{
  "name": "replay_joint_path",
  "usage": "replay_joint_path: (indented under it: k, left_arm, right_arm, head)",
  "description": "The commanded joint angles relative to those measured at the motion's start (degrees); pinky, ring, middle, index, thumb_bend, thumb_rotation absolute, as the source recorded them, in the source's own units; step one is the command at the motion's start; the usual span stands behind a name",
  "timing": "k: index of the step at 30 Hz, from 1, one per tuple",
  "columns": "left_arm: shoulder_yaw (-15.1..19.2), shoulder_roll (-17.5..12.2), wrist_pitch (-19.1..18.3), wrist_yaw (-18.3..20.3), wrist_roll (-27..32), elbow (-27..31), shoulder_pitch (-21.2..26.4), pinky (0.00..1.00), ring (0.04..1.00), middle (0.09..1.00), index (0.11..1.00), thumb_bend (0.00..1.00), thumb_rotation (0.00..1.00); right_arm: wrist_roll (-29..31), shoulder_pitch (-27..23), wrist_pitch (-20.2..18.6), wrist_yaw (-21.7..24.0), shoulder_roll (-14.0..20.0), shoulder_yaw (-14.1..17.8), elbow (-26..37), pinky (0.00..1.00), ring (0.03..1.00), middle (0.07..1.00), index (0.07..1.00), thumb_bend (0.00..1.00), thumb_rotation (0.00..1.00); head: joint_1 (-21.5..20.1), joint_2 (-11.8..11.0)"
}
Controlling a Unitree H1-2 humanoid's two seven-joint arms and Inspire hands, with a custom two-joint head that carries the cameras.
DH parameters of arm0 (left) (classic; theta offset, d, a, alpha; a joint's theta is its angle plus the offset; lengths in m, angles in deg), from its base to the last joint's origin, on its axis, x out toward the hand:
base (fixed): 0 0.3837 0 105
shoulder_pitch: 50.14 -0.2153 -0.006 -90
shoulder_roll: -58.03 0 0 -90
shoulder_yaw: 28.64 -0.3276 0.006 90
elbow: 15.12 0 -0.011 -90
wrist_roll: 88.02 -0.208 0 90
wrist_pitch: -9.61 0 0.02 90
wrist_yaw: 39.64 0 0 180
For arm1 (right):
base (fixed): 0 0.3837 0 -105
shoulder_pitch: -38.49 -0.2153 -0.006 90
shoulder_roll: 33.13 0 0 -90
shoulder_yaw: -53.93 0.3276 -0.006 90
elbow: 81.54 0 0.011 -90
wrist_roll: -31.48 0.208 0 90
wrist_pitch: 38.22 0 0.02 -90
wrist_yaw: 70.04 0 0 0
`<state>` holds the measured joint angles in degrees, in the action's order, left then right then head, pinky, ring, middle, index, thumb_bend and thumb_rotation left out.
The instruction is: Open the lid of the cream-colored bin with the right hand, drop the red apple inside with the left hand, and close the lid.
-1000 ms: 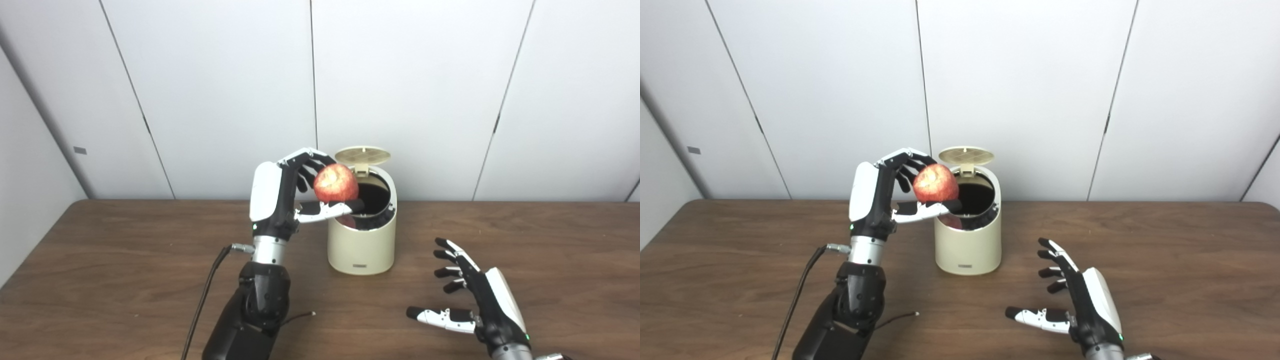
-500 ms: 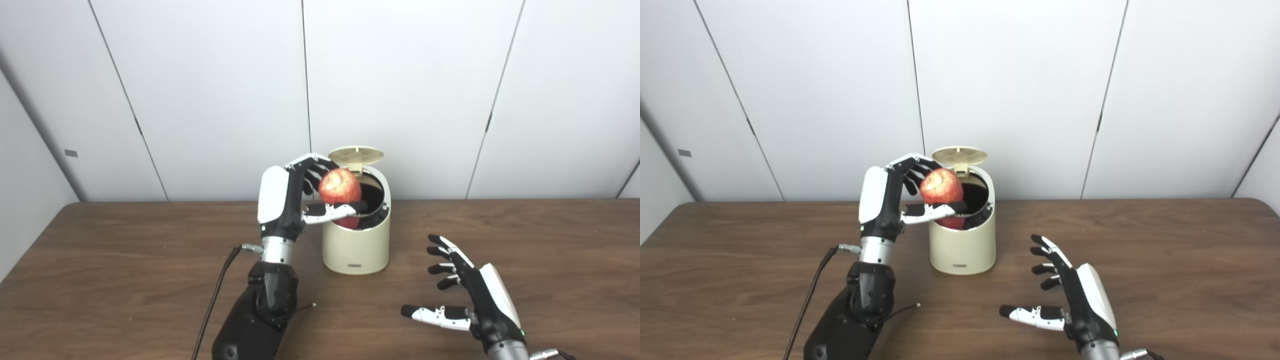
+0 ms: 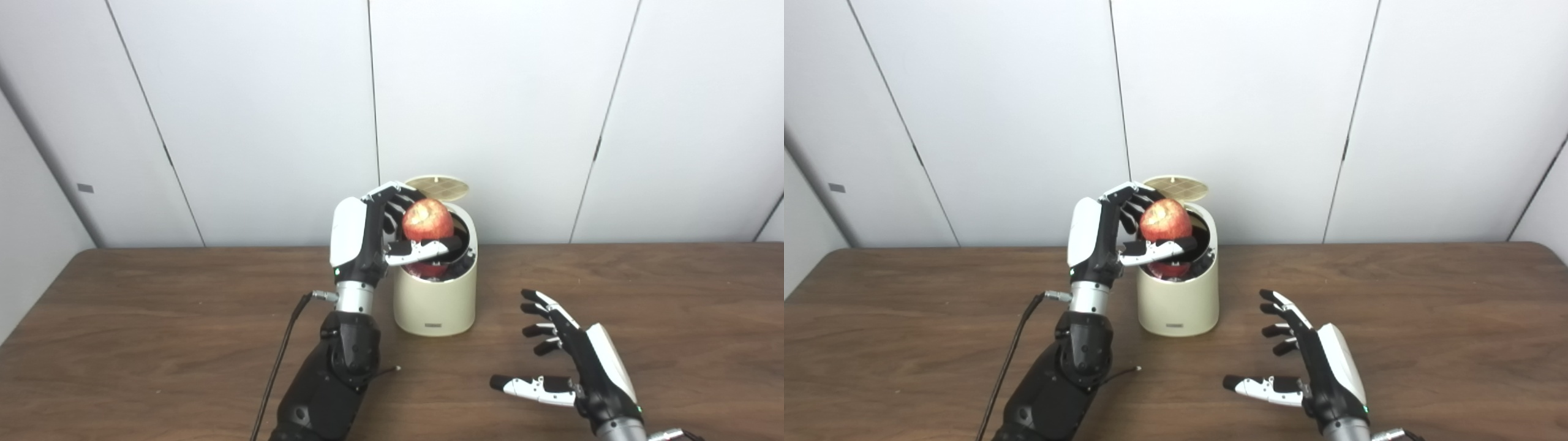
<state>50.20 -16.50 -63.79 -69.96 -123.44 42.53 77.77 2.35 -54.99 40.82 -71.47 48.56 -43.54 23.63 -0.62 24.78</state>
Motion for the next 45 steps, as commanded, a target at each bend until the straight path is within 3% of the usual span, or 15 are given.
replay_joint_path:
  k: [1, 2, 3, 4, 7, 15, 37, 45]
  left_arm:
    - [-0.9, -0.8, 1.1, 0.6, -0.8, 1.0, 2.7, 0.32, 0.435, 0.466, 0.518, 0.52, 0.00]
    - [-1.3, -1.1, 1.1, 0.6, -1.0, 0.9, 2.6, 0.35, 0.464, 0.515, 0.507, 0.52, 0.03]
    - [-1.6, -1.3, 1.1, 0.5, -1.1, 0.9, 2.5, 0.37, 0.489, 0.551, 0.570, 0.72, 0.09]
    - [-1.8, -1.6, 1.1, 0.6, -1.1, 1.0, 2.3, 0.38, 0.504, 0.573, 0.609, 0.84, 0.13]
    - [-2.1, -2.0, 0.9, 1.1, -0.8, 1.8, 1.5, 0.38, 0.524, 0.601, 0.648, 0.91, 0.18]
    - [-1.7, -2.5, 0.2, 2.3, -0.3, 5.0, -0.4, 0.38, 0.532, 0.610, 0.658, 0.93, 0.22]
    - [-1.2, -2.8, 0.5, 2.3, -0.5, 8.3, -2.5, 0.40, 0.511, 0.590, 0.640, 0.94, 0.20]
    - [-1.2, -2.8, -1.3, 3.2, -1.2, 9.3, -3.1, 0.41, 0.546, 0.630, 0.657, 0.94, 0.24]
  right_arm:
    - [0.2, -1.1, 1.0, 0.2, 0.0, -0.1, 2.1, 0.56, 0.702, 0.811, 0.838, 0.79, 0.21]
    - [0.3, -1.0, 1.2, 0.2, 0.1, 0.0, 2.0, 0.55, 0.701, 0.810, 0.834, 0.79, 0.21]
    - [0.4, -1.0, 1.3, 0.3, 0.2, 0.1, 1.9, 0.55, 0.700, 0.808, 0.830, 0.79, 0.21]
    - [0.4, -1.0, 1.5, 0.3, 0.3, 0.1, 1.8, 0.55, 0.699, 0.807, 0.828, 0.79, 0.21]
    - [0.4, -1.1, 1.4, 0.4, 0.3, 0.2, 1.7, 0.55, 0.695, 0.806, 0.825, 0.79, 0.21]
    - [0.2, -1.2, 1.3, 0.5, 0.2, 0.0, 1.6, 0.55, 0.698, 0.822, 0.831, 0.79, 0.20]
    - [-0.1, -1.2, 1.6, 0.5, 0.3, -0.2, 1.2, 0.55, 0.696, 0.818, 0.834, 0.78, 0.20]
    - [-0.7, -1.0, 1.2, 0.5, 0.2, -0.6, 1.2, 0.54, 0.687, 0.821, 0.832, 0.79, 0.20]
  head:
    - [0.1, 0.1]
    - [0.2, 0.1]
    - [0.2, 0.1]
    - [0.2, 0.1]
    - [0.4, 0.1]
    - [0.4, 0.2]
    - [1.4, 0.2]
    - [1.4, 0.3]
